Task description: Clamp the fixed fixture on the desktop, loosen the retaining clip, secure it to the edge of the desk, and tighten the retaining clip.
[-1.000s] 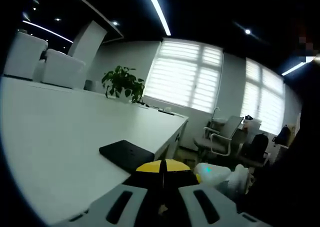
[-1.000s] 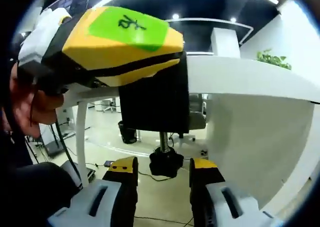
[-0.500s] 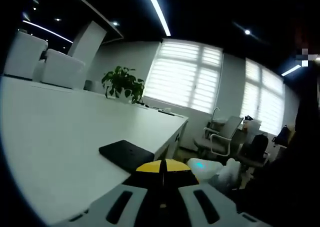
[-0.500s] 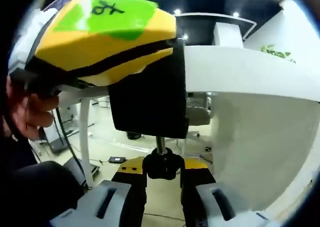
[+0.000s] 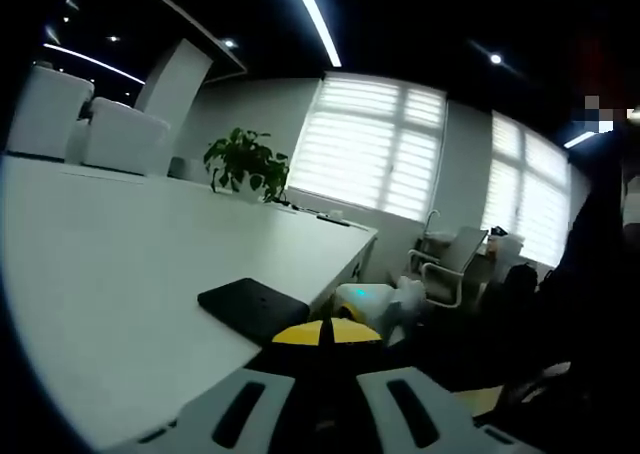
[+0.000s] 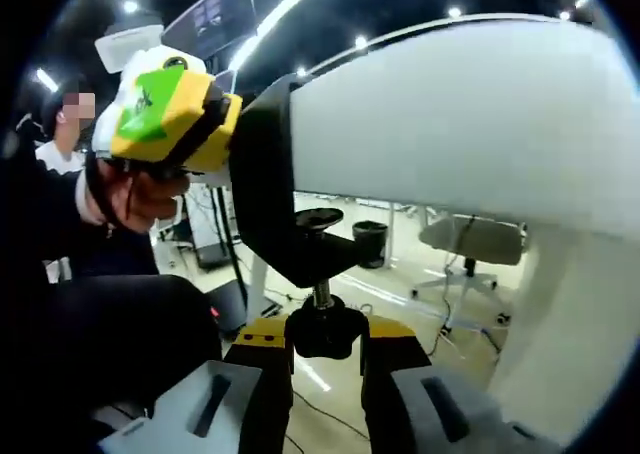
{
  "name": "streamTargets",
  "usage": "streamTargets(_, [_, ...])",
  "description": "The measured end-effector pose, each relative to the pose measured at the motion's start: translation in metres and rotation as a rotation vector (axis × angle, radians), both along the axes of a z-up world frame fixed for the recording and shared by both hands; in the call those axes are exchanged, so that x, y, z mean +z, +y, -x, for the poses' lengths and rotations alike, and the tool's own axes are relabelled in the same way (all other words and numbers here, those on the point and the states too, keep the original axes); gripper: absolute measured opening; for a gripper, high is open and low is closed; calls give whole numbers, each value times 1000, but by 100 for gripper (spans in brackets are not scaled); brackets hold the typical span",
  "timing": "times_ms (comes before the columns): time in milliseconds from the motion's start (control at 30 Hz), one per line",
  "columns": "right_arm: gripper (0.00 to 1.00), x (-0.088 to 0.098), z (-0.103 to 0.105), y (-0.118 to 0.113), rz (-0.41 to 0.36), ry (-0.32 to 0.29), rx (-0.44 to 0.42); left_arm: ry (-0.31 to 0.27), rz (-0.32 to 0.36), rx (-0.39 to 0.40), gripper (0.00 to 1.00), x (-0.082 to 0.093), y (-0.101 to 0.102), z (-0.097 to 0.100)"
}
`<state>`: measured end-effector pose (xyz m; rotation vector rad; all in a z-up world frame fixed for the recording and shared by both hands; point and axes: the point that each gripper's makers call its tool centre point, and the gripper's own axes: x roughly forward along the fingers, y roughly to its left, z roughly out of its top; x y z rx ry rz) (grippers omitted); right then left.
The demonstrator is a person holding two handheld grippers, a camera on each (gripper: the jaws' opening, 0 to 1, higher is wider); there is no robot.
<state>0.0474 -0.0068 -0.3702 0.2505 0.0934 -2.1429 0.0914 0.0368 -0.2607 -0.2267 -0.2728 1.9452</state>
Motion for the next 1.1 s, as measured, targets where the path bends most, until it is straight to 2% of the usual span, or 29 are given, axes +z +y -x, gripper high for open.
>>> streamTargets(133, [23, 0, 1, -1, 11, 43, 50, -7, -4, -2, 1, 0, 0, -1])
streamTargets(300, [24, 0, 0, -3, 36, 39, 47, -13, -6, -3, 1, 1, 0, 0])
streamTargets(367, [25, 1, 1, -4, 31, 79, 24, -12, -9, -3, 1, 1, 0, -1])
streamTargets(433, [27, -1, 4, -1, -33, 166, -22, -11, -10, -2, 1, 1, -1, -1])
streamTargets(467, [30, -1, 5, -1, -46, 186, -50, -14, -17, -1, 1, 1, -1, -1])
streamTargets(633, [34, -3, 8, 13, 25, 76, -264, -14, -21, -1, 1, 1, -1, -2])
streamTargets(667, [34, -4, 8, 18, 14, 75, -317, -11, -21, -1, 1, 1, -1, -2])
streamTargets(733, [35, -1, 4, 24, 39, 63, -410, -11, -25, 0, 1, 2, -1, -2])
streamTargets(833, [36, -1, -10, 27, 1, 84, -510, -17, -39, 0, 1, 2, -1, -1])
streamTargets(900, [37, 3, -18, 25, -34, 123, -534, -17, -43, 0, 1, 2, -1, -1])
streamTargets(967, [38, 6, -23, 20, -34, 123, -570, -13, -45, 0, 1, 2, -1, -1])
streamTargets(1100, [44, 11, -17, 18, -19, 123, -669, -13, -52, -1, 1, 3, 0, 0])
